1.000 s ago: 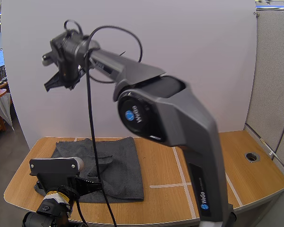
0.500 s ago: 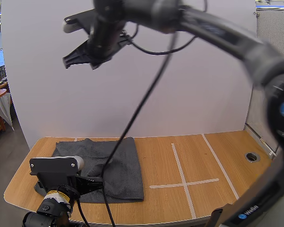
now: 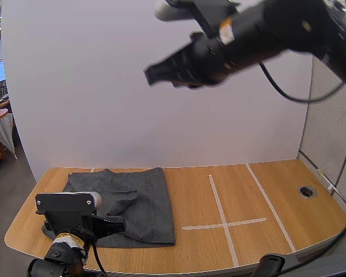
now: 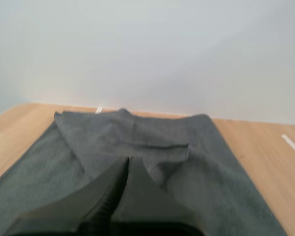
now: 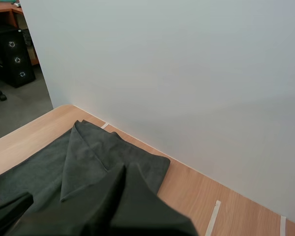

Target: Fold the towel

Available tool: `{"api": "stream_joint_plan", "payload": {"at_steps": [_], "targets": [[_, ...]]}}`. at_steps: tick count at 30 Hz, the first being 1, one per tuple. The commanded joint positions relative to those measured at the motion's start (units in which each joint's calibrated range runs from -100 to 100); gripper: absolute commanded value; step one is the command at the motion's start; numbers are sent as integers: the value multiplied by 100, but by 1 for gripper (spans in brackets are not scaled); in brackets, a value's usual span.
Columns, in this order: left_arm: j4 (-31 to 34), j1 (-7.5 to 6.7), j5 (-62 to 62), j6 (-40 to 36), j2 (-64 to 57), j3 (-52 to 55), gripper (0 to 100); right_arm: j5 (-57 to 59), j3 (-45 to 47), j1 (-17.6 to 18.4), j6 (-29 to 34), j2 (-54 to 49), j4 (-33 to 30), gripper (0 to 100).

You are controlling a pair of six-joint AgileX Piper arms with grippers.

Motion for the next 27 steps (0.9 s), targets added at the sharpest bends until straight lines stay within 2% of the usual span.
{"api": "stream_joint_plan", "payload": {"at_steps": [1,8,13,18,23,27], "targets": [[10,1,-1097,-32,0,-64,0,376,1065,-202,-6,-1268,220,0],[23,1,-516,-21,0,-1282,0,383,2072,-284,-35,-2055,220,0],[326,1,46,646,0,-2383,0,383,2660,-284,-35,-2486,220,0],[405,1,2001,950,0,-3243,0,383,2869,-284,-35,-2706,220,0],[393,1,3752,1103,0,-3348,0,398,2869,-284,-35,-2854,241,0],[380,1,4229,1431,0,-3348,0,450,2869,-284,-35,-2922,312,0]]}}
